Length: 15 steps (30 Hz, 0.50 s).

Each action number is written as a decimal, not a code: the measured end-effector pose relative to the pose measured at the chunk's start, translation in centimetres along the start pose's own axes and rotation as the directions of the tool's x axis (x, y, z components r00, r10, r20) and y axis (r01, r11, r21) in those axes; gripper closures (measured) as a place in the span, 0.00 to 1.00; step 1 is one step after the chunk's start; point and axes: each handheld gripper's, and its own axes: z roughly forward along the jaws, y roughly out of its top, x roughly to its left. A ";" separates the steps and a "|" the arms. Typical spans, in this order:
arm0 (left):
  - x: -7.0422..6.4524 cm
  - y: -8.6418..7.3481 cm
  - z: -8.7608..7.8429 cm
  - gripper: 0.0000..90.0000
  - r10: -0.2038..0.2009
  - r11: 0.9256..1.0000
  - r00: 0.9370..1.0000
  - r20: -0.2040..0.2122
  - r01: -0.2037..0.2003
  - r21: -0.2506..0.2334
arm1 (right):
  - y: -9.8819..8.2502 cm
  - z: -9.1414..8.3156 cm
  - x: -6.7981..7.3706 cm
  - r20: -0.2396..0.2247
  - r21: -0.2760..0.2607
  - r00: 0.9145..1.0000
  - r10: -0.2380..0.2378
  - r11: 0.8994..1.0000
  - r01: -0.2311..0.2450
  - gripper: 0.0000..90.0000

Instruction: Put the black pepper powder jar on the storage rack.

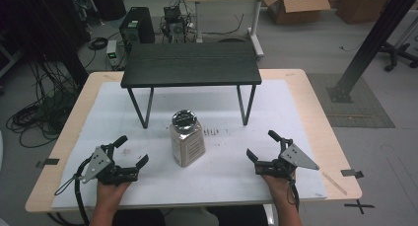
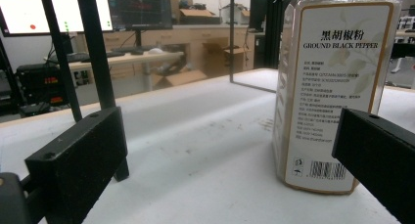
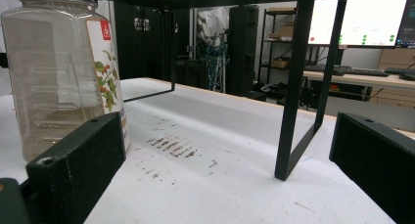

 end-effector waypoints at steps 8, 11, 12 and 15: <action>0.1 0.0 -0.1 0.00 -0.005 1.000 1.000 0.000 0.005 -0.011 | 0.0 0.0 0.0 -0.001 0.000 1.000 0.001 1.000 -0.001 0.00; 0.0 0.0 -0.1 0.00 0.000 1.000 1.000 -0.002 0.000 -0.010 | 0.0 0.0 0.0 0.000 -0.003 1.000 -0.001 1.000 0.001 0.00; -0.1 0.0 -0.1 0.01 0.003 1.000 1.000 -0.001 -0.003 -0.010 | 0.0 0.0 0.0 0.000 -0.004 1.000 -0.002 1.000 0.002 0.00; -0.3 0.2 -0.1 0.01 -0.008 1.000 1.000 0.016 0.008 -0.006 | 0.0 0.0 0.0 -0.001 -0.001 1.000 0.000 1.000 -0.001 0.00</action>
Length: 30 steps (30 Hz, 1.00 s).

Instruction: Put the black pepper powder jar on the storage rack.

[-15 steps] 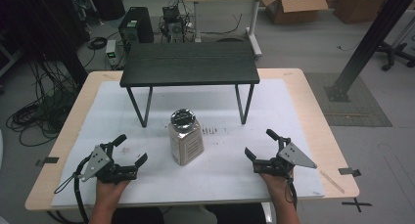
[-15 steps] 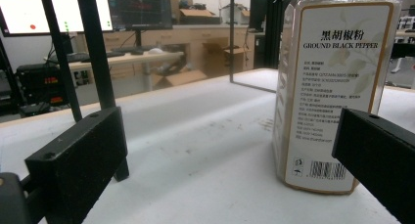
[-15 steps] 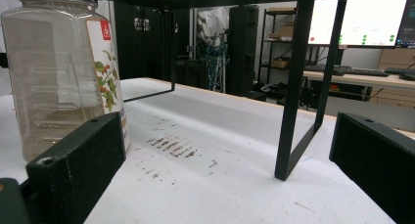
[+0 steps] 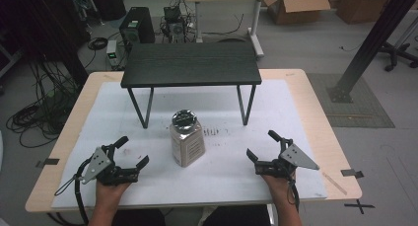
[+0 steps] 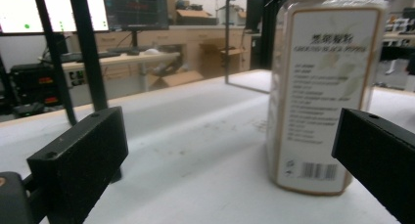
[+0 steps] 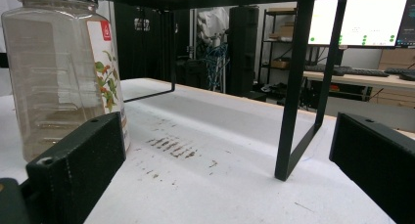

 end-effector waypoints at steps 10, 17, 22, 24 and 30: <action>-1.3 2.6 0.6 0.00 -0.006 0.999 0.997 0.073 0.010 -0.049 | 0.0 0.0 0.0 -0.001 -0.001 1.000 -0.001 1.000 0.001 0.00; -2.0 4.3 1.2 0.00 -0.024 0.998 0.992 0.120 0.032 -0.059 | 0.0 0.0 0.0 0.000 -0.002 1.000 0.000 1.000 0.000 0.00; -2.5 5.3 1.6 0.00 -0.028 0.997 0.989 0.146 0.038 -0.064 | 0.0 0.0 0.0 0.000 -0.001 1.000 -0.001 1.000 0.001 0.00; -2.7 5.5 1.8 0.00 -0.033 0.997 0.988 0.154 0.043 -0.060 | 0.0 0.0 0.0 0.000 0.000 1.000 0.000 1.000 0.000 0.00; -3.3 5.9 2.7 0.00 -0.046 0.998 0.984 0.172 0.054 -0.040 | 0.0 0.0 0.0 0.000 0.000 1.000 0.000 1.000 0.000 0.00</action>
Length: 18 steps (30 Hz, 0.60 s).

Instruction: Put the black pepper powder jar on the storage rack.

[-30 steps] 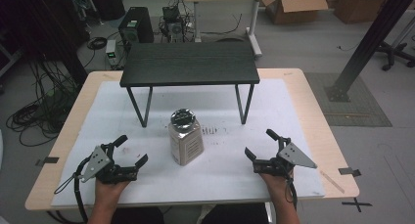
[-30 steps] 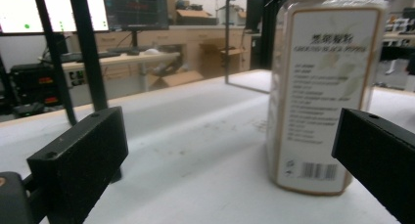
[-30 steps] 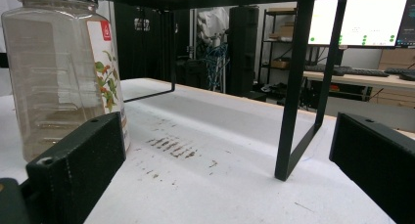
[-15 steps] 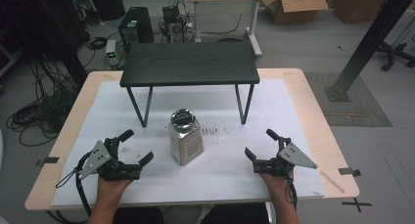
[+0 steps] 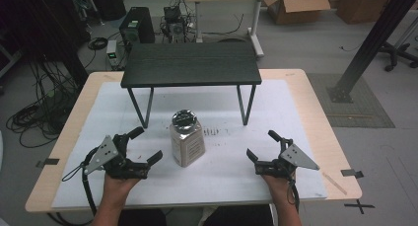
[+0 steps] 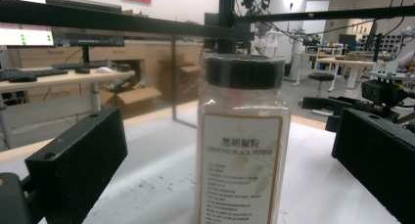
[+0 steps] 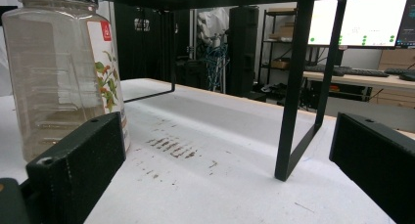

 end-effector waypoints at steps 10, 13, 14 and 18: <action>-0.4 0.1 1.4 0.00 -0.007 1.000 1.000 0.017 0.007 0.027 | 0.0 0.0 0.0 0.000 0.000 1.000 -0.001 1.000 0.001 0.00; -0.4 0.3 1.8 0.00 -0.011 0.999 1.000 0.022 0.010 0.036 | 0.0 0.0 0.0 0.000 0.000 1.000 -0.001 1.000 0.001 0.00; -0.4 0.3 1.9 0.00 -0.009 0.999 1.000 0.024 0.008 0.041 | 0.0 0.0 0.0 0.000 0.000 1.000 -0.001 1.000 0.001 0.00; -0.5 0.5 2.5 0.00 -0.011 0.998 0.999 0.031 0.009 0.056 | 0.0 0.0 0.0 0.000 -0.001 1.000 0.000 1.000 0.000 0.00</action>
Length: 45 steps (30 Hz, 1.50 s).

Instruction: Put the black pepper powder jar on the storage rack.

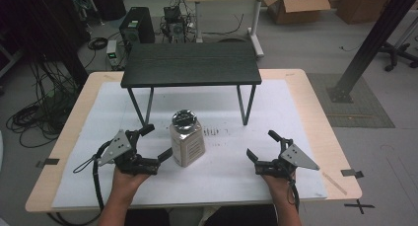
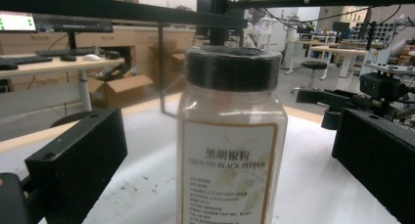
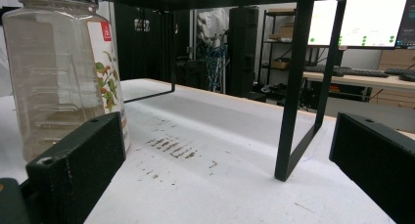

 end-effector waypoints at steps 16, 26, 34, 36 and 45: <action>-0.1 0.5 2.6 0.00 0.013 0.999 1.000 0.012 -0.014 0.043 | 0.0 0.0 0.0 -0.002 0.001 1.000 0.000 1.000 0.000 0.00; 0.0 0.3 3.7 0.00 0.007 0.998 1.000 0.016 -0.008 0.069 | 0.0 0.0 0.0 -0.004 -0.001 1.000 0.001 1.000 -0.001 0.00; 0.0 0.2 4.7 0.00 0.020 0.996 1.000 0.020 -0.021 0.092 | 0.0 0.0 -0.1 -0.006 -0.001 1.000 0.003 1.000 -0.003 0.00; -0.1 0.2 4.9 0.00 0.021 0.995 1.000 0.020 -0.023 0.095 | 0.0 0.0 -0.1 -0.006 0.000 1.000 0.003 1.000 -0.003 0.00; -0.1 0.1 6.1 0.00 0.022 0.994 0.999 0.027 -0.024 0.106 | 0.0 0.0 -0.1 -0.006 -0.002 1.000 0.004 1.000 -0.004 0.00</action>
